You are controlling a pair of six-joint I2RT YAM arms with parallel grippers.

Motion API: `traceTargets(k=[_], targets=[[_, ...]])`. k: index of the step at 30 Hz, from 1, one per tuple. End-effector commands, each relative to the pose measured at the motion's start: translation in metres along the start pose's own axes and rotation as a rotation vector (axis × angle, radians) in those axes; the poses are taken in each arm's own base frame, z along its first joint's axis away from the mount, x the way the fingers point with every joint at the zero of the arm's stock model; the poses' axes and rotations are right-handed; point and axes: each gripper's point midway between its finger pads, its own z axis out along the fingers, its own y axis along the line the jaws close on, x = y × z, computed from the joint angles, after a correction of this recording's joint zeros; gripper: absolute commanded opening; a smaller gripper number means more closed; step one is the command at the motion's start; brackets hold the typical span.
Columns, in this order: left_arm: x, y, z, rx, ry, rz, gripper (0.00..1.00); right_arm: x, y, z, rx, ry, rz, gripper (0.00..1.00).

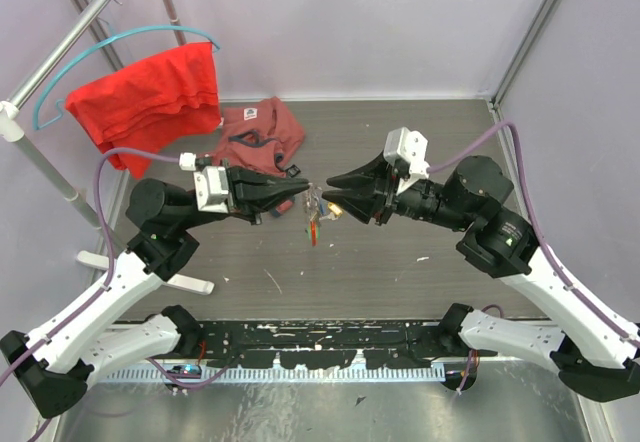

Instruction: Put the keys on the keyring

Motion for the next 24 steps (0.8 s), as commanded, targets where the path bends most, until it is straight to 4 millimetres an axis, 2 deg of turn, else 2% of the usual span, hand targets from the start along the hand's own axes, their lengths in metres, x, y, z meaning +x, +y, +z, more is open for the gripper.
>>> traceTargets(k=[1, 10, 15, 24], targets=[[-0.034, -0.016, 0.003, 0.089, -0.125, 0.012, 0.00, -0.025, 0.015, -0.006, -0.097, -0.041, -0.142, 0.31], [-0.039, -0.022, 0.006, 0.134, -0.147, 0.003, 0.00, -0.032, 0.026, -0.006, -0.160, -0.068, -0.141, 0.32], [-0.040, -0.023, 0.007, 0.148, -0.150, 0.002, 0.00, -0.029, 0.022, 0.000, -0.151, -0.069, -0.133, 0.34], [-0.039, -0.024, 0.008, 0.156, -0.149, 0.000, 0.00, -0.024, 0.020, 0.007, -0.155, -0.065, -0.125, 0.32]])
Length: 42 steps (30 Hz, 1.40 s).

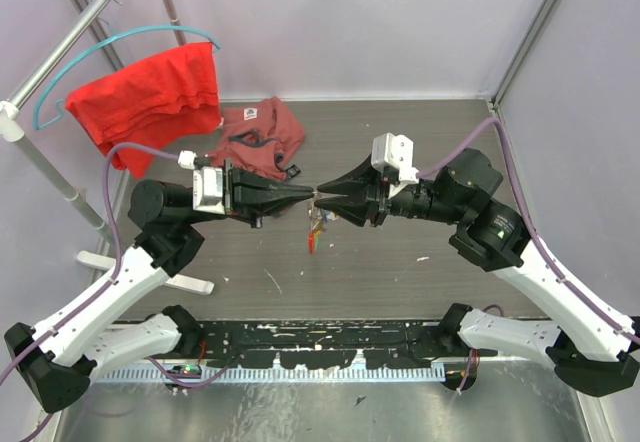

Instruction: Put the keys on the keyring

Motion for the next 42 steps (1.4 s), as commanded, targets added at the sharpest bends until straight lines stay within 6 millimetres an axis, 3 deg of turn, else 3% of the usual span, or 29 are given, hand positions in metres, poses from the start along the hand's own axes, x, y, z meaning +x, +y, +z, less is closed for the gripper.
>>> traceTargets(k=[1, 6, 12, 15, 17, 21, 24, 31, 42], targets=[[-0.022, -0.003, 0.003, 0.021, -0.057, 0.052, 0.00, -0.024, -0.001, 0.000, 0.003, -0.072, -0.044, 0.31], [-0.022, -0.003, 0.003, 0.018, -0.058, 0.053, 0.00, -0.020, -0.002, 0.000, 0.005, -0.062, -0.044, 0.29], [-0.021, -0.002, 0.003, 0.014, -0.055, 0.048, 0.00, -0.019, -0.003, -0.001, 0.014, -0.049, -0.039, 0.03], [-0.020, -0.002, 0.003, 0.013, -0.032, 0.026, 0.00, -0.018, -0.006, -0.003, 0.027, -0.015, -0.042, 0.01], [-0.016, -0.003, 0.004, 0.024, -0.003, 0.022, 0.08, -0.014, -0.009, -0.005, 0.035, 0.032, -0.052, 0.01], [-0.007, -0.002, 0.000, 0.011, 0.083, 0.006, 0.37, -0.006, -0.014, -0.012, 0.060, 0.150, -0.050, 0.01], [0.003, 0.000, -0.005, 0.004, 0.175, 0.008, 0.44, 0.002, -0.015, -0.019, 0.065, 0.244, -0.028, 0.01], [0.035, -0.001, -0.019, 0.024, 0.385, -0.031, 0.46, 0.016, -0.012, -0.025, 0.048, 0.393, 0.026, 0.01], [0.058, 0.003, -0.024, 0.048, 0.509, -0.045, 0.39, 0.037, -0.011, -0.015, 0.039, 0.522, 0.034, 0.01]])
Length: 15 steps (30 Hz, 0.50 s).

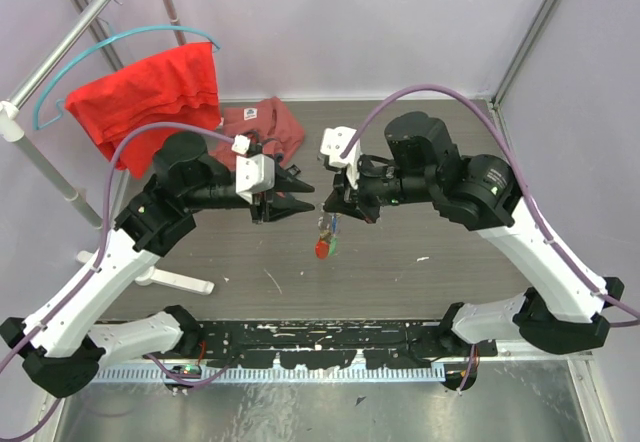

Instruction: Put the keys on the keyring

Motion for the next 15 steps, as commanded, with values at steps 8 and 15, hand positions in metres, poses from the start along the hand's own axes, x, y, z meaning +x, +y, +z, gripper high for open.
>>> traceTargets(k=[8, 15], targets=[[0.006, -0.011, -0.002, 0.067, 0.045, 0.002, 0.35, -0.013, -0.006, -0.004, 0.054, -0.020, -0.050, 0.01], [0.008, -0.012, 0.002, 0.088, 0.047, -0.006, 0.32, -0.015, -0.006, 0.001, 0.045, -0.029, -0.060, 0.01]])
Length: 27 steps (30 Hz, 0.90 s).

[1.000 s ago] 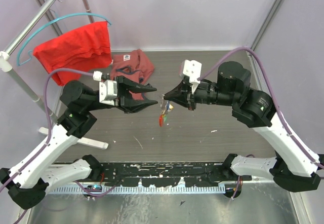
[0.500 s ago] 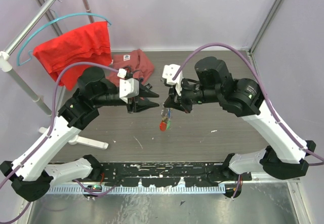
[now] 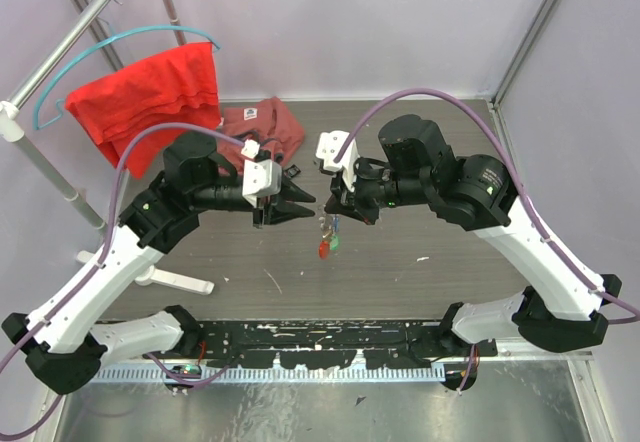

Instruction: Put the keys on the keyring

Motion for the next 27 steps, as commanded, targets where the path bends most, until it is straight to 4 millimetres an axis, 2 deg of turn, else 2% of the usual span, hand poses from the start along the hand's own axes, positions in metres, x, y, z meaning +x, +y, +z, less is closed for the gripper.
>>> traceTargets(k=[1, 13, 27], targets=[[-0.014, -0.003, 0.001, 0.032, -0.026, 0.020, 0.30, -0.028, -0.005, -0.007, 0.027, -0.101, -0.054, 0.01], [-0.018, 0.000, 0.007, 0.036, -0.024, 0.016, 0.24, -0.020, -0.008, 0.004, 0.031, -0.064, -0.055, 0.01], [0.000, -0.001, 0.010, 0.043, 0.059, 0.020, 0.20, -0.019, -0.011, 0.005, 0.046, -0.063, -0.059, 0.01]])
